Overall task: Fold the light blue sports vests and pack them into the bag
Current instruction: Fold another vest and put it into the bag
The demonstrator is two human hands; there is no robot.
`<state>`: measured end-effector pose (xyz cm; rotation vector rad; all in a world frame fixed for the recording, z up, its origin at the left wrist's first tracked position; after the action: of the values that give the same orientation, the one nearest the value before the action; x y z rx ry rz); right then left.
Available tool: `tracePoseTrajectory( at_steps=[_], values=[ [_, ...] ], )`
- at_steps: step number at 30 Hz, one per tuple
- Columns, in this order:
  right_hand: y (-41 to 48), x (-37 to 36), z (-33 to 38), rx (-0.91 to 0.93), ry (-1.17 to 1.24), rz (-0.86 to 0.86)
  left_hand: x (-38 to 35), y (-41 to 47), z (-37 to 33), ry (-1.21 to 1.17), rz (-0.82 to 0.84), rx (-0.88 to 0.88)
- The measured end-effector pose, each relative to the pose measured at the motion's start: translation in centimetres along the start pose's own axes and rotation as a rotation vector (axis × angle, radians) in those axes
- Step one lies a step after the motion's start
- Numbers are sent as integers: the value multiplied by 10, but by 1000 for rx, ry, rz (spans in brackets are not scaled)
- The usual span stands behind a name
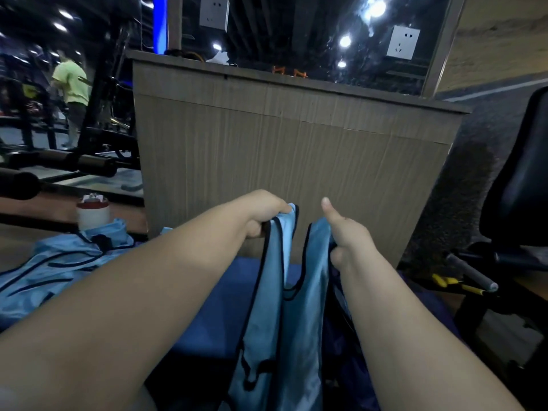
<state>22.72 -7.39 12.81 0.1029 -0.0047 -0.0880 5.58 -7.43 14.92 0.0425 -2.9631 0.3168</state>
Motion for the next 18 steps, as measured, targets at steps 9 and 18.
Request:
tracePoseTrajectory(
  at_steps=[9, 18],
  values=[
    [-10, -44, 30, 221, 210, 129, -26, -10, -17, -233, 177, -150],
    [-12, -44, 41, 274, 151, 190, 0, -18, -17, -240, 7, -219]
  ],
)
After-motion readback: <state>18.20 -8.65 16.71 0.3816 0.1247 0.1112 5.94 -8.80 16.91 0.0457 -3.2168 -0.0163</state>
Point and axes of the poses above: each hand's wrist, its own y-axis towards the middle knuckle, its own x-axis out of the back of the hand, z = x × y, the point moved 10 cm from there along y, towards the middle knuckle, and after that the axes turned 10 degrees about x, right-handed, at the moved point
